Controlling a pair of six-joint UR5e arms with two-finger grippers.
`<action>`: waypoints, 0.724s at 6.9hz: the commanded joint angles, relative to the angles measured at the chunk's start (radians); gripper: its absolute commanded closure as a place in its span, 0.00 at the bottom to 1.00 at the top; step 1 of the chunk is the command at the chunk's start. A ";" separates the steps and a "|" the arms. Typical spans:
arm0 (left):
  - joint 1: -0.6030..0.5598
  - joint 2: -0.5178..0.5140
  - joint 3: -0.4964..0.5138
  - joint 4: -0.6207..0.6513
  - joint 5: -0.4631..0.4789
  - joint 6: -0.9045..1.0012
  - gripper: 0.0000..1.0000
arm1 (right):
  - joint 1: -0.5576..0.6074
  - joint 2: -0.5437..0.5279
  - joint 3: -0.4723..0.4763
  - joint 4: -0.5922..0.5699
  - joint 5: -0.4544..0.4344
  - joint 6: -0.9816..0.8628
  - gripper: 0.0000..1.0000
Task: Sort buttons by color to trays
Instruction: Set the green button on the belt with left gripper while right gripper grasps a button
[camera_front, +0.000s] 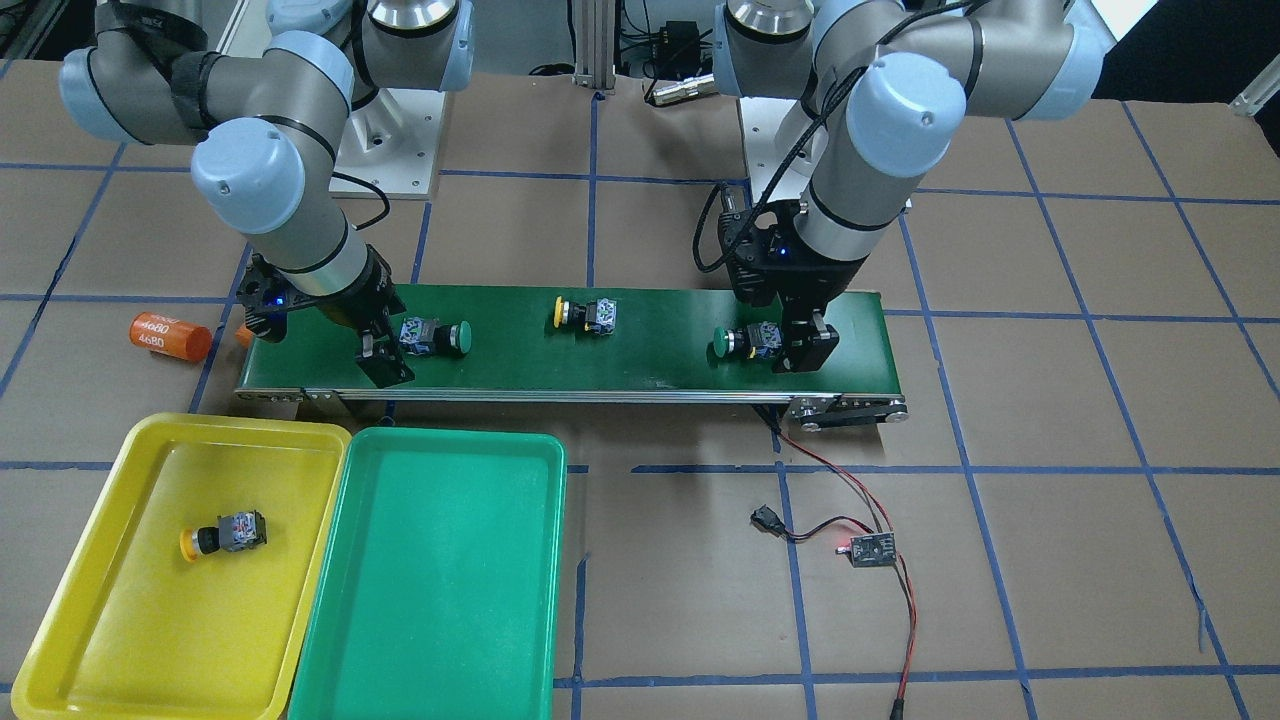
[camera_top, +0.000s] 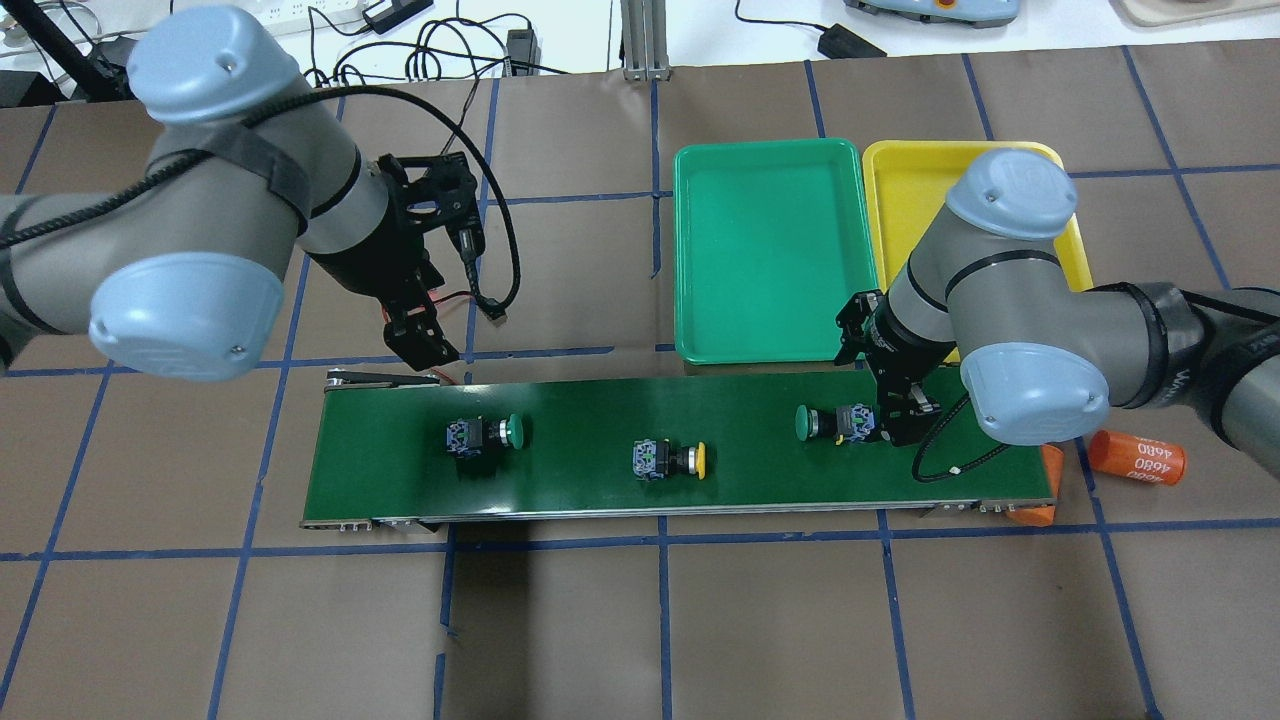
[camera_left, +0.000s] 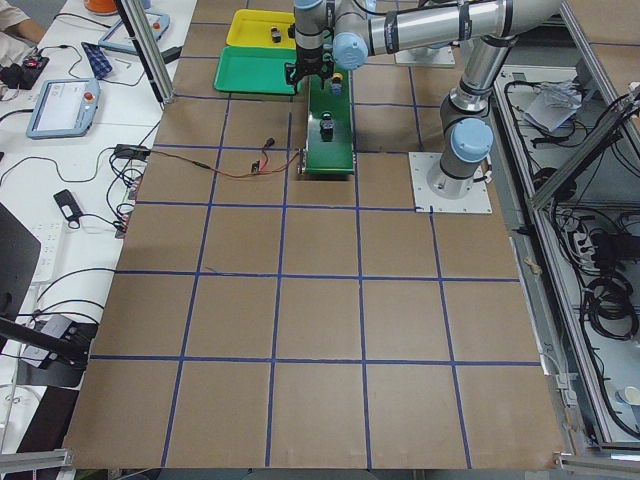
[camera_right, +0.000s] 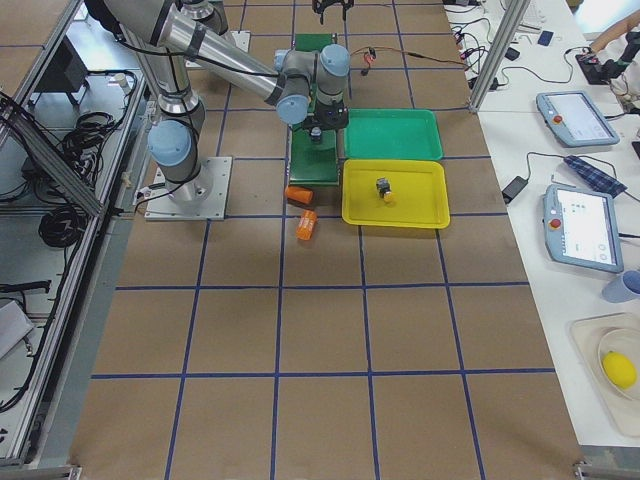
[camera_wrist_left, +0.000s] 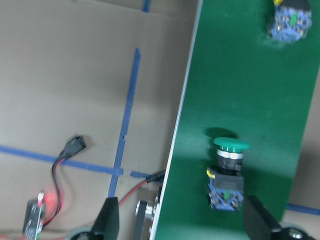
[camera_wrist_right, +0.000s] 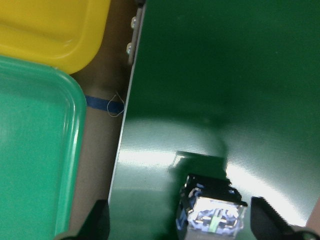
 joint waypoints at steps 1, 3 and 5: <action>0.002 0.053 0.176 -0.239 0.008 -0.145 0.11 | 0.000 0.006 0.020 0.001 -0.012 -0.011 0.20; 0.026 0.055 0.200 -0.226 0.034 -0.341 0.03 | -0.006 0.004 0.014 -0.002 0.002 -0.011 1.00; 0.042 0.032 0.188 -0.061 0.060 -0.577 0.00 | -0.011 0.006 -0.034 0.004 -0.006 -0.011 1.00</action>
